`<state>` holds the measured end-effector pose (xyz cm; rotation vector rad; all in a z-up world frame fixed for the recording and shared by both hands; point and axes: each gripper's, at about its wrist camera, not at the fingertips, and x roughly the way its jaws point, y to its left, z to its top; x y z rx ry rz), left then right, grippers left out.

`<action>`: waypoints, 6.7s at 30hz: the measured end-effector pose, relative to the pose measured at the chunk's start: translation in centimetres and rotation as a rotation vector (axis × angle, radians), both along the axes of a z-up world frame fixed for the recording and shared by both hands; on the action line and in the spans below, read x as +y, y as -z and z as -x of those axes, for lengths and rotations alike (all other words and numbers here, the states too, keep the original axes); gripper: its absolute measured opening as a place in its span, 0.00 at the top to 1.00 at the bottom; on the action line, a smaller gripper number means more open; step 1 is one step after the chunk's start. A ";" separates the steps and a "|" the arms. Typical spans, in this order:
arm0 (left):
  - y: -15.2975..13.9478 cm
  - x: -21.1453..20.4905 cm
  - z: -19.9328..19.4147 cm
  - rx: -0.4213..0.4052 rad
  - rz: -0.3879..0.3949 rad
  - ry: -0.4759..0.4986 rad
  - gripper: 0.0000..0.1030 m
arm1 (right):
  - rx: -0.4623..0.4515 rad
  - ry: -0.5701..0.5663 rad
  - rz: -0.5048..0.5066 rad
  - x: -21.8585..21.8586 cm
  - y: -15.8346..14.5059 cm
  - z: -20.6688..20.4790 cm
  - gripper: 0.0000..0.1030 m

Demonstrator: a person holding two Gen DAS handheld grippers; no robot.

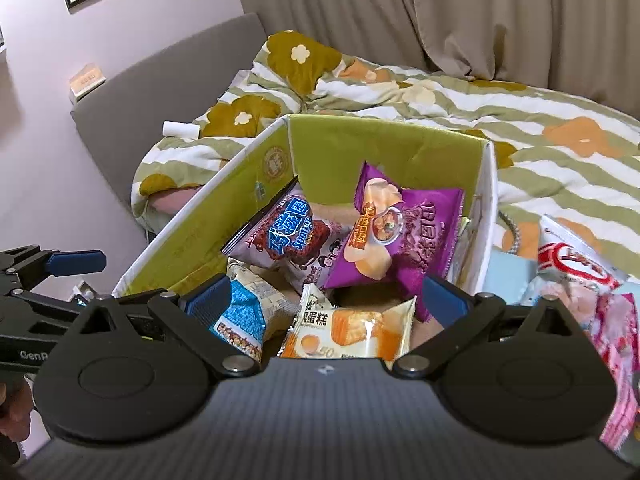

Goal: Organize snacks
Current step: 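Move both tools back from the box toward the snack pile, then grasp the silver printed bag with the left tool while the right tool grasps the yellow corn-pops bag, then carry both bags over the yellow box and open both tools to drop them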

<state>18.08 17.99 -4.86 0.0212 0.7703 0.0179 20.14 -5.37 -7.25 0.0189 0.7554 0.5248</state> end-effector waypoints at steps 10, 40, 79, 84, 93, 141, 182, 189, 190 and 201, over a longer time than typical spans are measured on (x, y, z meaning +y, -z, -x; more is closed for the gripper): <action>-1.7 -1.0 1.8 -0.029 0.043 0.131 0.04 | -0.102 0.147 0.053 -2.3 -3.3 5.0 0.00; -0.8 -22.2 6.3 0.038 0.124 0.402 0.04 | -0.048 0.602 0.106 -24.6 -2.5 16.5 0.00; 12.7 -35.6 2.4 0.371 0.148 0.215 0.29 | -0.044 0.258 0.354 -34.2 11.0 6.5 0.00; 12.3 -35.3 2.7 0.358 0.138 0.196 0.30 | -0.076 0.203 0.415 -33.5 11.5 6.6 0.00; 12.1 -34.6 3.0 0.357 0.146 0.175 0.30 | -0.095 0.145 0.468 -33.0 12.6 5.7 0.00; -6.5 -16.6 4.2 -0.099 0.116 0.006 0.30 | -0.250 0.102 0.058 -23.0 -6.1 7.2 0.40; -1.1 1.0 -10.7 0.061 0.245 0.067 0.03 | -0.036 0.169 0.094 -0.4 -2.7 -4.5 0.40; -1.6 1.1 -8.7 0.035 0.215 0.015 0.03 | -0.020 0.091 0.043 0.1 -2.7 -4.9 0.36; -1.6 1.1 -8.3 0.035 0.211 0.009 0.03 | -0.014 0.084 0.038 0.3 -2.5 -5.0 0.31; -0.9 1.2 -5.4 0.042 0.211 -0.037 0.02 | -0.063 0.101 0.014 -0.8 -1.3 -3.6 0.00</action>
